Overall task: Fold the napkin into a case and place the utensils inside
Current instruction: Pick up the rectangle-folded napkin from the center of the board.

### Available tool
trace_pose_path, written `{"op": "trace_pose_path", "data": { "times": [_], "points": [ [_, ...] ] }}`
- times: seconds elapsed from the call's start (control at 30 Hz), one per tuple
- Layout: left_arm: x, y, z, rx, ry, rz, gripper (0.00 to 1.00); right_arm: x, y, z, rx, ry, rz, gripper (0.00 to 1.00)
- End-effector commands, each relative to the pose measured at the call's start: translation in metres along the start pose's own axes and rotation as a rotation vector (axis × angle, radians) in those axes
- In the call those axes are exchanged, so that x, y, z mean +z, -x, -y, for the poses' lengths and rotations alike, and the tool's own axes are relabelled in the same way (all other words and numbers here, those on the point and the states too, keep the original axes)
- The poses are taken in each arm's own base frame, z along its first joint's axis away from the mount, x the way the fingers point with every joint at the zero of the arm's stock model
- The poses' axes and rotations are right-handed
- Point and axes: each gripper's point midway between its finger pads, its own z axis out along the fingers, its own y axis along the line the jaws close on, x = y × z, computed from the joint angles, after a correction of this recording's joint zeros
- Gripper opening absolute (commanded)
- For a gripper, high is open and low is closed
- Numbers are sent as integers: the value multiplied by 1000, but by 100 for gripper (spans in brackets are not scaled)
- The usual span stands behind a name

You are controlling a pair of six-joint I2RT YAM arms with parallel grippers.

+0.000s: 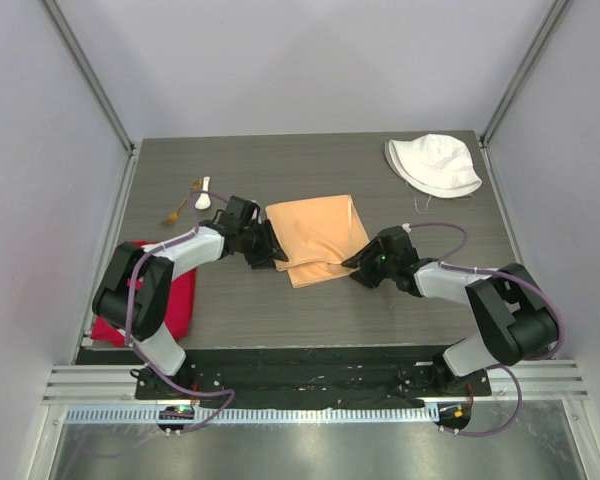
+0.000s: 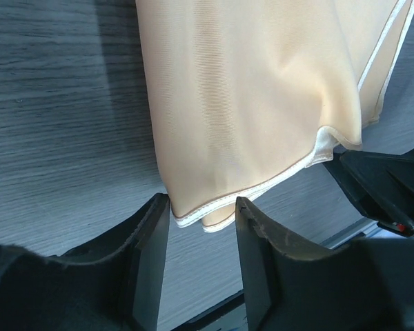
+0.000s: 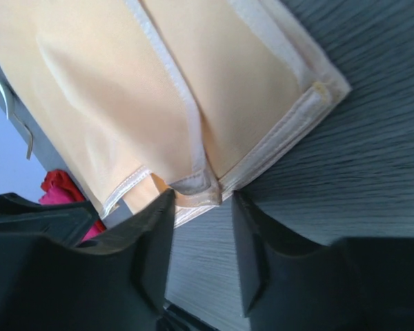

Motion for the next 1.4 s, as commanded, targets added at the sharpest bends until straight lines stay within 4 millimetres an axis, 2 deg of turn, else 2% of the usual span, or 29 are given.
{"op": "trace_pose_path", "data": {
  "times": [0.0, 0.07, 0.13, 0.3, 0.33, 0.37, 0.47, 0.6, 0.8, 1.0, 1.23, 1.37],
  "points": [
    [-9, 4, 7, 34, -19, 30, 48, -12, 1, -2, -134, -10, -13, 52],
    [-8, 1, 5, 33, -12, 24, 49, -17, 3, -1, -148, -14, -10, 62],
    [-6, 1, 1, 32, 2, 20, 50, -22, 11, 0, -139, -8, 14, 66],
    [0, -3, -8, 28, 35, 5, 47, -21, 17, 8, -100, -20, 1, 67],
    [0, -2, -10, 26, 48, 13, 44, -20, 16, 9, -94, -25, -3, 67],
    [-1, -1, -11, 26, 51, 18, 33, -19, 16, 10, -91, -25, -5, 65],
    [-4, -1, -18, 13, 80, 39, 12, -16, 12, 4, -70, 0, -27, 59],
    [-7, -4, -20, 12, 77, 49, 0, -14, 5, 4, -66, 17, -51, 59],
    [-12, -14, -29, 24, 89, 35, 0, -17, -1, 1, -64, 56, -65, 59],
    [-16, -21, -34, 38, 106, 13, 0, -21, -3, 9, -150, 40, -69, 63],
    [-21, -22, -40, 54, 126, 21, 0, -13, -5, 10, -170, 48, -86, 56],
    [-24, -25, -51, 56, 154, 12, 1, -7, -4, 14, -168, 29, -91, 54]
  ]
}}
